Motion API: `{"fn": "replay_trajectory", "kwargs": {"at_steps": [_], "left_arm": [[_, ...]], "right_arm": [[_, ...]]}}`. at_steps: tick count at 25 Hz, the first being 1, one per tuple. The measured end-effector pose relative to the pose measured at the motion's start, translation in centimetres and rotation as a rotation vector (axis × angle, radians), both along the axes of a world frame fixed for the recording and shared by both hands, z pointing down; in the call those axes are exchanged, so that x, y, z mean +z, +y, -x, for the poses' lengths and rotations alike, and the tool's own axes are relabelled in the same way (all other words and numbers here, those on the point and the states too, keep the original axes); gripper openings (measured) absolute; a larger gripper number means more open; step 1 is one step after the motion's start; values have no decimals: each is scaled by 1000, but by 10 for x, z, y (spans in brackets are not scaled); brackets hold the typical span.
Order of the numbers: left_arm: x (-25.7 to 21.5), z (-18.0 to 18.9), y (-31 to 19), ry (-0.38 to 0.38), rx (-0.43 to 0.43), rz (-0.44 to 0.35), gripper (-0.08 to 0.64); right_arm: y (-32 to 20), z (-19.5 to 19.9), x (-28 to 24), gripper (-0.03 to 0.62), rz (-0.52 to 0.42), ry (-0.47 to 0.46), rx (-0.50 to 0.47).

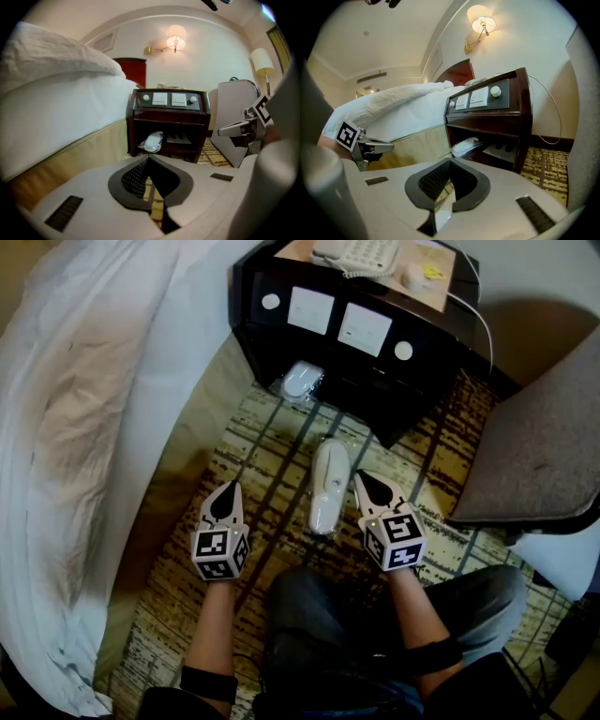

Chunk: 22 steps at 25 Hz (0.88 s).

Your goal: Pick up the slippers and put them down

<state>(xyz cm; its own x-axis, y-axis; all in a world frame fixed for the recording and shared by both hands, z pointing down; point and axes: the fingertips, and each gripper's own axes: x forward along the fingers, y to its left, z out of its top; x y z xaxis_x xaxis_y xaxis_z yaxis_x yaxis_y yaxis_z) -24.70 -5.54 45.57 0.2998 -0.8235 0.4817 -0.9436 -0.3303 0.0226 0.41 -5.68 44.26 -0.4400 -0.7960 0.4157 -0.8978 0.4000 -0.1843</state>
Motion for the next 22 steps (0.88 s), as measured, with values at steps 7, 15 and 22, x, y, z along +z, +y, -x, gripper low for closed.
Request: {"fn": "replay_trajectory", "kwargs": {"at_steps": [7,15,22], "left_arm": [[-6,19,19,2,-52,-21,1],[-4,10,22,3,-26,-39,1],[5,7,21,14,-17,-21,1]], "right_arm": [[12,1,6,12,16,5,13],[22,4,16,12,36,11,30],[27,6,34,20,70,31,76]]}}
